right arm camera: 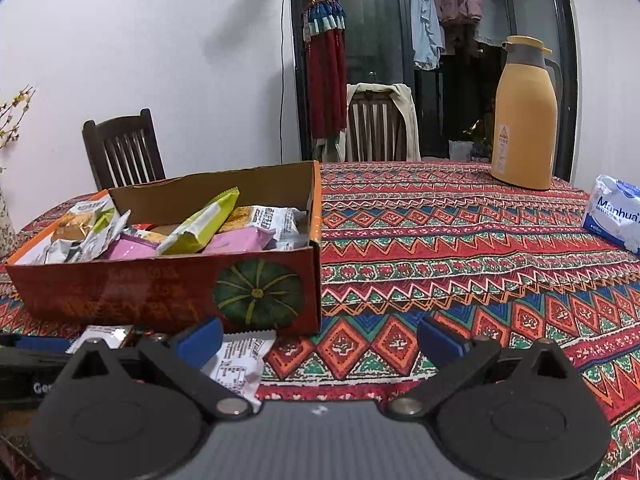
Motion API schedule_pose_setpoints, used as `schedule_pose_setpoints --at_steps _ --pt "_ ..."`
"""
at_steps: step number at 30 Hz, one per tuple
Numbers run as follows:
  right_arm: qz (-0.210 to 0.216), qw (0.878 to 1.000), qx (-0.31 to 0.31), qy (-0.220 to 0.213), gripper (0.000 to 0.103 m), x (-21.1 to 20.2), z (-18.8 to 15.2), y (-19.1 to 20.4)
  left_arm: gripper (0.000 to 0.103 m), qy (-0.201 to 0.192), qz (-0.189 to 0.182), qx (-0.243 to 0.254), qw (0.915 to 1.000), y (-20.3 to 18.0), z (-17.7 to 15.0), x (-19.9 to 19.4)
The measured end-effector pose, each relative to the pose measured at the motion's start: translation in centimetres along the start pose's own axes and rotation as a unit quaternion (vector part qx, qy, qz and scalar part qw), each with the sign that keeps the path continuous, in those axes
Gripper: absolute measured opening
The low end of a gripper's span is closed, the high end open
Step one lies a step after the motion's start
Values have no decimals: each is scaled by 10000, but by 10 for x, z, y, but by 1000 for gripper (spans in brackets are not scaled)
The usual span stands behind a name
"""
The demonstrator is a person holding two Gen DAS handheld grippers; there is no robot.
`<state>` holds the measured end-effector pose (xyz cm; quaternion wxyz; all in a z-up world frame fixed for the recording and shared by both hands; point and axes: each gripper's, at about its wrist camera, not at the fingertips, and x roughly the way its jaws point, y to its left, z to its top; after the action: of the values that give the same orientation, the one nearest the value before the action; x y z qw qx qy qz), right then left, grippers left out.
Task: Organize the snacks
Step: 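Grasp a white packet with the left gripper while the right gripper grasps another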
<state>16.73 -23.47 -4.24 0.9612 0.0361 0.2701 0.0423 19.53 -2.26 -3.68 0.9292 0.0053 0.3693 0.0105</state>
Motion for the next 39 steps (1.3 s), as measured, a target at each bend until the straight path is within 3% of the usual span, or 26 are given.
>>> schedule_pose_setpoints --at_steps 5,8,14,26,32,39 --pt "18 10000 78 18 103 1 0 -2 50 -40 -75 102 9999 -2 -1 -4" --pt "68 9999 135 -7 103 1 1 -3 48 -53 -117 103 9999 0 -2 -5" --pt "149 9997 175 -32 103 0 1 -4 47 -141 -219 117 9996 4 -5 -10" --pt "610 9969 408 -279 103 -6 4 -9 47 -787 -268 45 9965 33 -3 -33" --pt "636 9973 337 -158 103 0 6 -6 47 -1077 -127 -74 9941 57 1 -40" --pt "663 9977 160 34 103 9 4 3 47 -1211 -302 -156 9921 74 -2 -43"
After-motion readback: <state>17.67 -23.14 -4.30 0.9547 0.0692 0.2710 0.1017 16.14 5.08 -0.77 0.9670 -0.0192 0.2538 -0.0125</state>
